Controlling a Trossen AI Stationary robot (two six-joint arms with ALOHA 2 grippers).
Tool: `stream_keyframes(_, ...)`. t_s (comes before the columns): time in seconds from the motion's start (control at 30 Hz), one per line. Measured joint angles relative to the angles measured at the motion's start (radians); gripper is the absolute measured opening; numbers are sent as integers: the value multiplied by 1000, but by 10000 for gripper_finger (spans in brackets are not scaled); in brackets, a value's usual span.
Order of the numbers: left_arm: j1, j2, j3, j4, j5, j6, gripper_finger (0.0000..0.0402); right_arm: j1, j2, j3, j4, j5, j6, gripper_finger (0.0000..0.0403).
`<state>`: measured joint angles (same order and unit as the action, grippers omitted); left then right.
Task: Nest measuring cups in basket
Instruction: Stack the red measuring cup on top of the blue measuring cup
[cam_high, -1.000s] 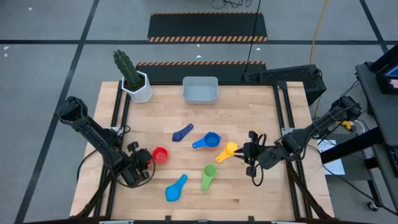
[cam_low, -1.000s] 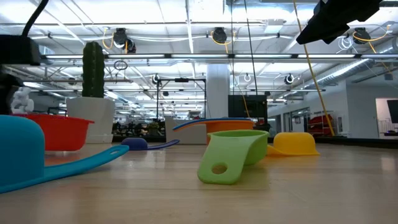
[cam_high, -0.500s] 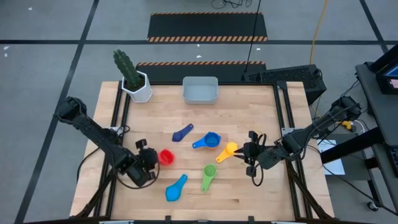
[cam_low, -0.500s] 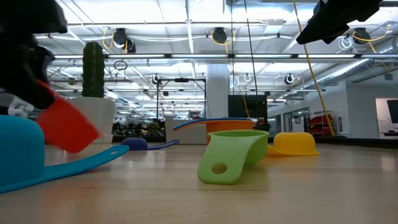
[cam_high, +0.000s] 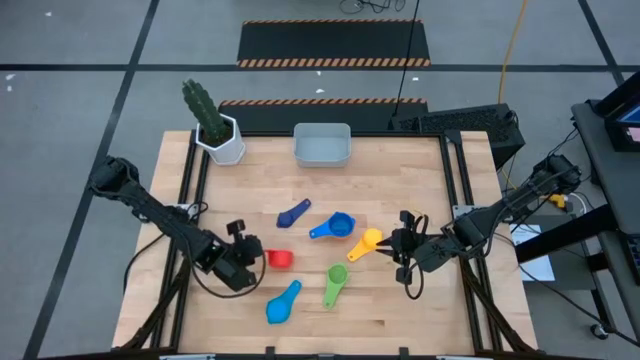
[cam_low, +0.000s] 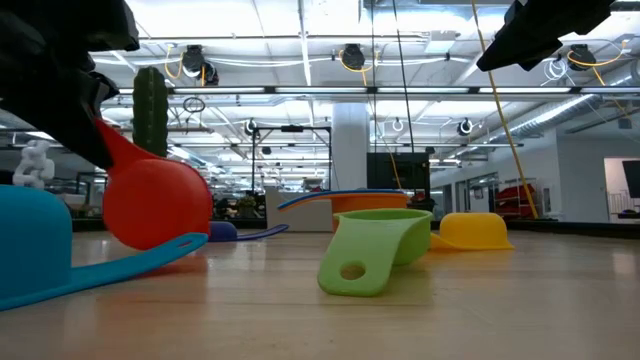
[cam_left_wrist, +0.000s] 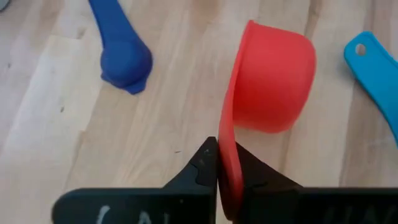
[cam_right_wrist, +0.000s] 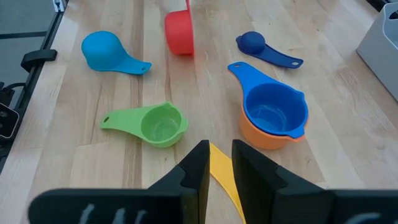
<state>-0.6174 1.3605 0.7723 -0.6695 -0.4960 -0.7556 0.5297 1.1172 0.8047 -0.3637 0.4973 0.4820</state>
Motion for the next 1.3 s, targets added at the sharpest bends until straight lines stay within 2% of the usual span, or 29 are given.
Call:
stream_keyframes(0.23,0,0,0,40,-8,47,7,0,0,0,0,0,0,61)
stream_keyframes(0.4,1,0,4,137,-85,181,11,0,0,0,0,1,-5,61)
stream_keyframes(0.57,7,0,60,249,-254,458,8,0,0,0,0,29,-12,61)
stream_keyframes(0.67,14,0,103,345,-352,698,9,0,0,0,0,31,-13,61)
stream_keyframes(0.77,36,0,127,482,-385,960,6,0,0,0,0,32,-16,61)
stream_keyframes(0.93,107,0,130,612,-380,1296,15,0,0,0,0,33,-16,61)
stream_keyframes(1.17,170,0,130,713,-222,1528,8,0,0,0,0,32,-55,61)
stream_keyframes(1.3,163,0,130,726,-112,1777,18,0,0,0,0,27,-107,61)
